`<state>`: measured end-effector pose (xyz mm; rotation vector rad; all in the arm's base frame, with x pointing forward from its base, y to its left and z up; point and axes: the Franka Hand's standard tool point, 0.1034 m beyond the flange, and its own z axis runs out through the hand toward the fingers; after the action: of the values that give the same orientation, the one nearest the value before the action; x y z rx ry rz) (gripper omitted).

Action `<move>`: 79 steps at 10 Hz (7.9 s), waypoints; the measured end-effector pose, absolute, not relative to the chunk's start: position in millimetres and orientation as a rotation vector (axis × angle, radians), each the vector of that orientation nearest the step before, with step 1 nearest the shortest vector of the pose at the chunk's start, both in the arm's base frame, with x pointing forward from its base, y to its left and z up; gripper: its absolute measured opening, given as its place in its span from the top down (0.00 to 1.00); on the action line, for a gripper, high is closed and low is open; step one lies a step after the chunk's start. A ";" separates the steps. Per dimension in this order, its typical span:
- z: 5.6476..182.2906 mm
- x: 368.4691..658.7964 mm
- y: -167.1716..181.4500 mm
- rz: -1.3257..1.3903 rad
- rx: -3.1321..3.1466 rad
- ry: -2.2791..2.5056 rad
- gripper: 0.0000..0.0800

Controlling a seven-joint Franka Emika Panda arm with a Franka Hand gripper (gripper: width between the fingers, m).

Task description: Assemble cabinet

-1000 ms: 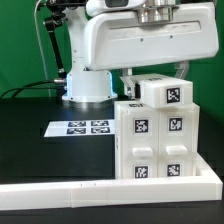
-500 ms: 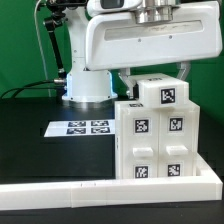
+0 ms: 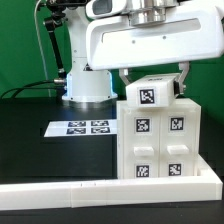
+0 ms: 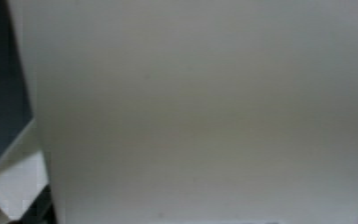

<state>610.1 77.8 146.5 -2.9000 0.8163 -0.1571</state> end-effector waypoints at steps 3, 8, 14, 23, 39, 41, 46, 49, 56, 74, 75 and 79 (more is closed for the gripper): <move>146.0 609.4 81.8 -0.114 -2.698 1.266 0.32; 145.8 608.9 85.8 -0.046 -2.345 1.802 0.32; 145.5 608.8 87.5 0.099 -1.767 2.306 0.32; 151.1 609.3 92.0 0.182 -1.559 2.402 0.01; 187.9 618.7 102.8 0.002 -2.489 1.308 0.00; 194.4 624.5 102.1 -0.072 -2.644 1.012 0.00; 195.1 624.5 103.4 -0.161 -2.853 0.372 0.00; 194.1 623.6 103.2 -0.221 -2.936 -0.182 0.00; 184.3 617.5 100.5 -0.229 -2.850 -1.090 0.00; 153.8 607.5 86.6 -0.193 -2.827 -1.234 0.30; 153.8 607.6 86.5 -0.191 -2.853 -1.164 0.30; 152.8 606.3 84.7 -0.220 -3.021 -0.452 0.30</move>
Offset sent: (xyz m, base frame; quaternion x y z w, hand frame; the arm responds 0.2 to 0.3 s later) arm -0.0085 0.0000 -0.0019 -0.0242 -0.0128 0.2584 0.9656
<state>606.3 84.7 152.8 -3.0207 -0.4520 -0.2201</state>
